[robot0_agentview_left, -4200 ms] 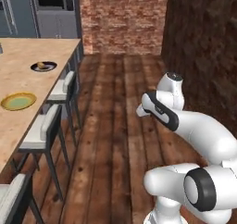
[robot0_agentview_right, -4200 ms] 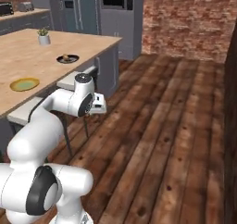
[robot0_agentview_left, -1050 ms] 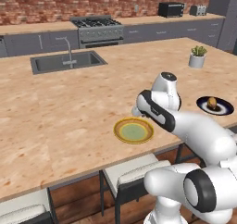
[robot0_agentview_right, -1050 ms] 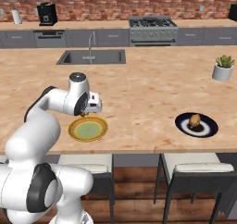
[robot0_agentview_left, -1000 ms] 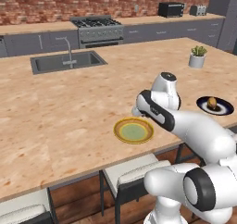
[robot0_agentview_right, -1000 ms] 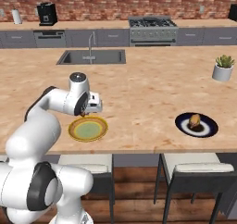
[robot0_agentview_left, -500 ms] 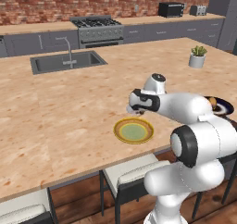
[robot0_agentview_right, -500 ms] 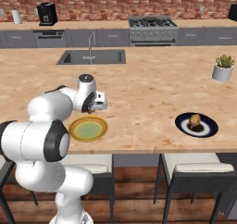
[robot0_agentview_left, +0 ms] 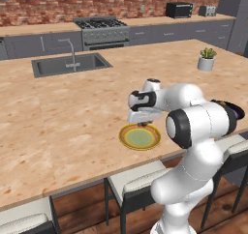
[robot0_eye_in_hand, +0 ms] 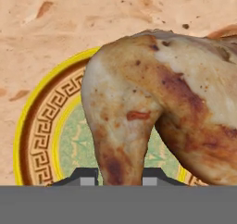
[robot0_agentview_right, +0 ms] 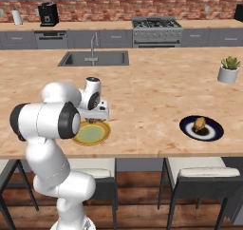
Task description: Take the chicken drumsticks from the pan and place one on each plate on the dining counter.
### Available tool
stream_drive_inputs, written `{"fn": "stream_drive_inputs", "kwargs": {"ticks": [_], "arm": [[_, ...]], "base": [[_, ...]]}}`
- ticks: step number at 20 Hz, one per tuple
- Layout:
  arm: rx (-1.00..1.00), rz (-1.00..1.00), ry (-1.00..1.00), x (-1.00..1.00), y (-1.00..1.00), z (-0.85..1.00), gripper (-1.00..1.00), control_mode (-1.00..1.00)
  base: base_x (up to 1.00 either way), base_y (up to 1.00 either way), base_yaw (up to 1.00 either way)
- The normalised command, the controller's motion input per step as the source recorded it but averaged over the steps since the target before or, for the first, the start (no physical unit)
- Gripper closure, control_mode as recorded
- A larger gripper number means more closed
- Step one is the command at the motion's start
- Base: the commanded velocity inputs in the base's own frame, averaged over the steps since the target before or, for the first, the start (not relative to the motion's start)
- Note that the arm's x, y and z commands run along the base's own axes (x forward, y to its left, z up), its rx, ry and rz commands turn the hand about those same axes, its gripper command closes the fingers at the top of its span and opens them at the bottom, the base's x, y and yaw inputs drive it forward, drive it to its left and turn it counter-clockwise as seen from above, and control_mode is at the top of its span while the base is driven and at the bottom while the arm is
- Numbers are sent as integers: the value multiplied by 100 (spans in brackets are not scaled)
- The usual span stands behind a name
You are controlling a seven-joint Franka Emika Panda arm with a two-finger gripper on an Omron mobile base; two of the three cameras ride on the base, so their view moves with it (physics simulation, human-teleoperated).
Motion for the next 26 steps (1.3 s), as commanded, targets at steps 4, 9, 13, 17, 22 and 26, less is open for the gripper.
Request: {"fn": "stream_drive_inputs", "kwargs": {"ticks": [4,9,13,17,22,26], "arm": [[0,0,18,-22,0,-25,100,-100],[-1,0,3,-29,0,-24,100,-100],[-5,-1,0,-15,7,-32,100,-100],[-5,-1,0,3,17,-35,100,-100],[-2,0,-1,25,13,-22,100,-100],[0,0,0,26,1,-2,100,-100]], "base": [[0,0,0],[0,0,0],[0,0,0],[0,0,0],[0,0,0],[0,0,0]]}}
